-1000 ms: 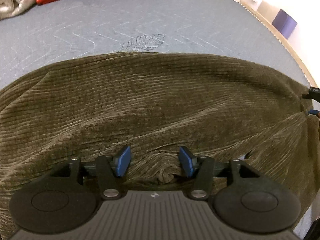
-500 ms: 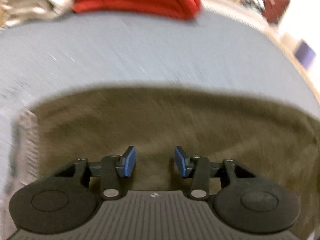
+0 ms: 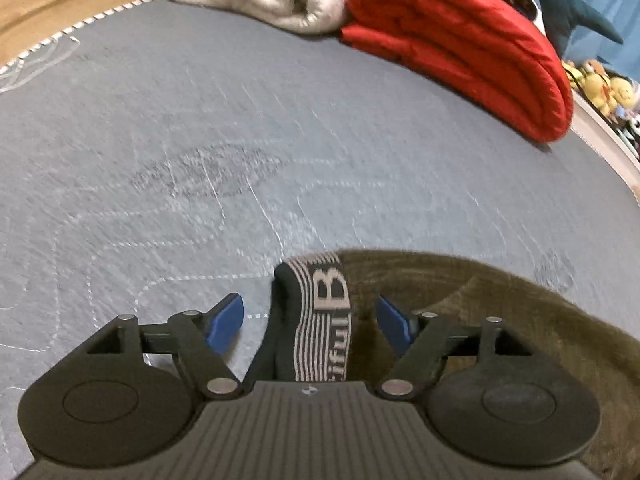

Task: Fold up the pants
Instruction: 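Lower the left gripper onto the grey striped waistband and grasp it, then lift the waistband with the left gripper and fold it over the legs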

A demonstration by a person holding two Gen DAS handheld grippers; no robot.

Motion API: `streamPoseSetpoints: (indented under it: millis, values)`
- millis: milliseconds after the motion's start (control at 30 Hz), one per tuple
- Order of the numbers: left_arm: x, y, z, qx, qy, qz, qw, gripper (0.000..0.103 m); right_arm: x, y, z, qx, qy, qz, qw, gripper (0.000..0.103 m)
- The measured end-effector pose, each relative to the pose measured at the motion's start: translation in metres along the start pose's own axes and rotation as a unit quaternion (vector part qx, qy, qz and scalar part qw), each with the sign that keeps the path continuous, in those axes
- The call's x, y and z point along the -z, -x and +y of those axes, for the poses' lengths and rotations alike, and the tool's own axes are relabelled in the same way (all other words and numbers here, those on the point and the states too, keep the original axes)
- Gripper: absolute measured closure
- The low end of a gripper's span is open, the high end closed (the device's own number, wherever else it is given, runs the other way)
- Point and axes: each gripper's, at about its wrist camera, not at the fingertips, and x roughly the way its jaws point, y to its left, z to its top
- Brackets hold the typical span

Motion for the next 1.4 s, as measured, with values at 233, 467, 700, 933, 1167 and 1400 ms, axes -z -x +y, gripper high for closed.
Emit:
streamPoseSetpoints:
  millis: [233,467,700,933,1167,1400]
  values:
    - [0.015,-0.02,0.011,0.008,-0.008,0.019,0.9998,0.02,0.017,-0.002,-0.026,0.009,-0.053,0.078,0.996,0.012]
    - [0.015,-0.029,0.011,0.043,0.01,0.01,0.999,0.019,0.024,0.002,-0.044,0.03,-0.05,0.085,0.995,0.012]
    - [0.01,-0.034,0.003,0.037,-0.027,-0.01,0.9989,0.056,0.031,0.01,-0.046,0.016,-0.024,0.096,0.995,0.012]
    - [0.009,0.007,0.004,0.053,-0.044,-0.048,0.9965,0.074,0.032,0.021,-0.056,0.023,-0.008,0.097,0.995,0.012]
    - [0.017,0.095,-0.007,0.078,-0.088,-0.079,0.9899,0.079,0.03,0.02,-0.061,0.019,-0.037,0.099,0.994,0.012]
    - [0.111,0.133,-0.042,0.024,-0.257,-0.017,0.9659,0.091,0.024,0.022,-0.044,-0.022,-0.067,0.103,0.992,0.012]
